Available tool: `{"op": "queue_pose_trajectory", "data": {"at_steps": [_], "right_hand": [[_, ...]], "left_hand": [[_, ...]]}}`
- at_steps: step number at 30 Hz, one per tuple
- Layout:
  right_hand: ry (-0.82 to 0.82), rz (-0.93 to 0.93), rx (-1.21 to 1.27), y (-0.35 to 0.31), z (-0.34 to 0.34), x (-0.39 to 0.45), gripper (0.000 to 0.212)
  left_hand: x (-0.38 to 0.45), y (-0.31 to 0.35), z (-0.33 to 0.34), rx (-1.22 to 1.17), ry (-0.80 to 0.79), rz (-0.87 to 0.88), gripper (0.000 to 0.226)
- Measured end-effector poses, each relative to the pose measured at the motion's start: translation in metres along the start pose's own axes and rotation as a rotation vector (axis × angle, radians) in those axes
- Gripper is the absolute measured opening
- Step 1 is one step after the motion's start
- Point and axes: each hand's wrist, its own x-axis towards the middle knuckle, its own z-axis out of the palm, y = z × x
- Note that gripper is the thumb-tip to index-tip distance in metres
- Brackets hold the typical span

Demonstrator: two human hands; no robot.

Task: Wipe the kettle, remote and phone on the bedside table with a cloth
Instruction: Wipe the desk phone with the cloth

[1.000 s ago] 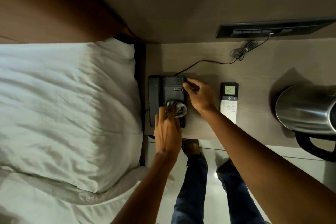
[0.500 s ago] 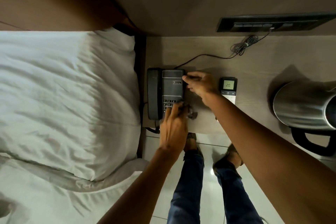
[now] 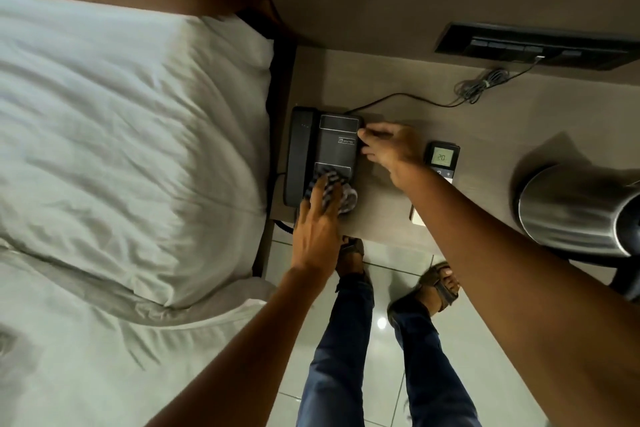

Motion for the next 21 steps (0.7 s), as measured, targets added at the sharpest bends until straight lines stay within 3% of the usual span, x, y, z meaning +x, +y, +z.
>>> {"op": "queue_pose_trajectory", "data": {"at_steps": [3, 5, 8, 12, 17, 21], "right_hand": [[-0.009, 0.0, 0.004, 0.001, 0.0, -0.002, 0.04], [0.0, -0.02, -0.011, 0.002, 0.0, -0.002, 0.039], [0.021, -0.036, -0.02, 0.004, 0.0, 0.0, 0.045], [0.018, -0.012, -0.032, 0.005, 0.0, 0.0, 0.043], [0.015, -0.024, -0.009, 0.002, 0.002, -0.005, 0.036], [0.008, -0.029, 0.022, 0.005, 0.002, -0.004, 0.035]], "left_hand": [[-0.011, -0.003, -0.002, -0.065, -0.033, -0.02, 0.066], [0.009, 0.005, -0.015, -0.08, 0.065, -0.012, 0.057], [0.058, 0.026, -0.034, -0.024, 0.216, 0.019, 0.064], [0.083, 0.035, -0.03, 0.065, 0.122, -0.031, 0.067], [0.015, 0.007, 0.004, 0.049, 0.05, -0.071, 0.08], [-0.03, -0.01, 0.02, 0.014, -0.028, -0.104, 0.073]]}}
